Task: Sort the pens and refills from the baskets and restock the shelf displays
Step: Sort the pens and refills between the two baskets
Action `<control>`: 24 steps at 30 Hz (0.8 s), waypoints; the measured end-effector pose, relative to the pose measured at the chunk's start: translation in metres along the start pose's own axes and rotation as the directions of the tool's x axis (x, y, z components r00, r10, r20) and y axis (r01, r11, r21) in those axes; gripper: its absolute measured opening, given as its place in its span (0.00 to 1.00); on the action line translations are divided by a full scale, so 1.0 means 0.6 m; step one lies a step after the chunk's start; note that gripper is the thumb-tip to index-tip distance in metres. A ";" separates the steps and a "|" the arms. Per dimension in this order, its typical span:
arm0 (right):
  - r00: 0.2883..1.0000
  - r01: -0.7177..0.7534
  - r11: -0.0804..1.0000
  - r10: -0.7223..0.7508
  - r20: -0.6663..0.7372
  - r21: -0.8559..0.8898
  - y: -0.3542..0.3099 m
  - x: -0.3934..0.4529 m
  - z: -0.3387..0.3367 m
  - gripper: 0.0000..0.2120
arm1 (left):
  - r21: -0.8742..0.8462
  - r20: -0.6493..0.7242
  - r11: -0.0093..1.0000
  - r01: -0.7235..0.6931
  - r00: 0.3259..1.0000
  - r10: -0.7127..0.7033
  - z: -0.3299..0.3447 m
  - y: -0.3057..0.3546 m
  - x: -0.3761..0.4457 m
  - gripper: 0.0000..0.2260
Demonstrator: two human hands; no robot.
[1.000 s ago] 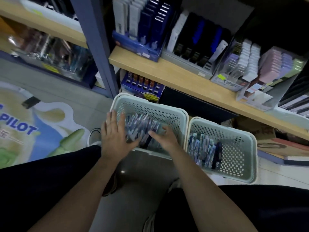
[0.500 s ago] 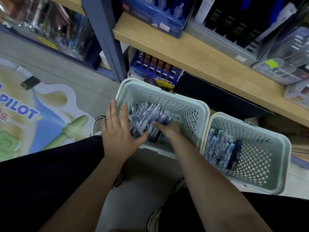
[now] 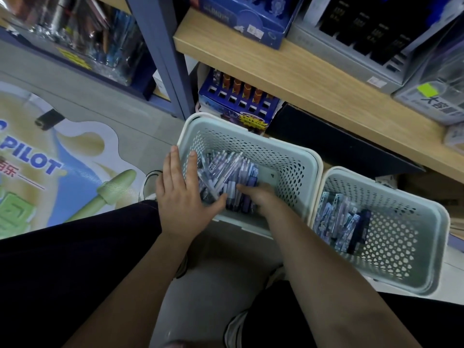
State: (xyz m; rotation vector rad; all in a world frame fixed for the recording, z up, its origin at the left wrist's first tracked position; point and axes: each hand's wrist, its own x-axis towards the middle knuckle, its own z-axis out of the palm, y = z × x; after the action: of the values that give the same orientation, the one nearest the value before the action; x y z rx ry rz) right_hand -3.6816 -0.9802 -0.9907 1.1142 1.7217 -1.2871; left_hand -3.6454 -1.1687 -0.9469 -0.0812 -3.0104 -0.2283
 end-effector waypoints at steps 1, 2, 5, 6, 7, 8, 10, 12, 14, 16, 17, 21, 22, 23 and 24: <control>1.000 0.001 1.000 -0.001 0.000 0.004 0.000 0.000 -0.001 0.39 | 0.000 0.003 1.000 0.001 1.000 -0.001 0.000 0.000 0.000 0.44; 1.000 0.001 1.000 -0.001 -0.001 0.010 0.000 -0.001 -0.004 0.37 | -0.002 0.005 1.000 0.002 1.000 -0.002 0.000 0.000 0.000 0.44; 1.000 0.001 0.999 -0.003 0.029 0.053 0.000 0.000 -0.008 0.33 | -0.003 0.001 1.000 0.005 1.000 -0.005 -0.001 0.000 0.000 0.44; 0.999 -0.003 0.997 0.000 0.050 0.072 0.001 0.002 -0.007 0.32 | -0.002 -0.003 1.000 0.004 1.000 -0.004 -0.001 0.001 0.000 0.44; 0.998 -0.005 0.996 -0.001 0.066 0.088 0.003 0.005 -0.005 0.32 | -0.001 -0.005 1.000 0.003 1.000 -0.003 -0.002 0.001 -0.001 0.43; 0.997 -0.006 0.995 -0.001 0.077 0.099 0.004 0.005 -0.002 0.34 | 0.000 -0.006 1.000 0.003 1.000 -0.003 -0.002 0.001 -0.001 0.43; 0.996 -0.009 0.994 0.000 0.090 0.107 0.005 0.005 0.002 0.37 | 0.002 -0.007 1.000 0.003 1.000 -0.003 -0.001 0.001 -0.001 0.43; 0.994 0.004 0.992 -0.018 0.109 0.123 0.005 0.002 0.005 0.40 | -0.001 -0.010 1.000 0.005 1.000 -0.005 0.000 0.001 0.000 0.43; 0.992 0.012 0.986 -0.033 0.125 0.168 0.010 0.010 0.007 0.42 | -0.007 -0.012 1.000 0.007 1.000 -0.007 0.000 0.001 -0.001 0.42; 0.990 0.021 0.982 -0.046 0.132 0.188 0.018 0.025 0.007 0.43 | -0.011 -0.015 1.000 0.007 1.000 -0.007 -0.001 0.001 -0.001 0.42; 0.990 0.028 0.981 -0.054 0.130 0.190 0.022 0.030 0.007 0.45 | -0.013 -0.016 1.000 0.007 1.000 -0.007 -0.001 0.001 -0.001 0.42; 0.992 0.025 0.981 -0.048 0.115 0.191 0.009 0.000 0.002 0.52 | -0.022 -0.014 1.000 0.010 1.000 -0.010 -0.002 0.002 0.000 0.42; 0.993 0.024 0.981 -0.045 0.108 0.191 0.006 -0.007 0.000 0.53 | -0.021 -0.013 1.000 0.008 1.000 -0.008 -0.002 0.002 0.000 0.42; 0.994 0.022 0.982 -0.041 0.101 0.188 0.004 -0.013 -0.002 0.53 | -0.018 -0.012 1.000 0.006 1.000 -0.007 -0.002 0.002 0.000 0.42; 0.995 0.018 0.983 -0.037 0.096 0.185 0.003 -0.017 -0.003 0.53 | -0.017 -0.011 1.000 0.006 1.000 -0.006 -0.003 0.002 0.001 0.42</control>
State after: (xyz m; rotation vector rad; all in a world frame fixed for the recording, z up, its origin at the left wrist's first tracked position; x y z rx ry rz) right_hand -3.6764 -0.9803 -0.9818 1.1128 1.5753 -1.5177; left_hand -3.6455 -1.1679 -0.9452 -0.0716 -2.9986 -0.2536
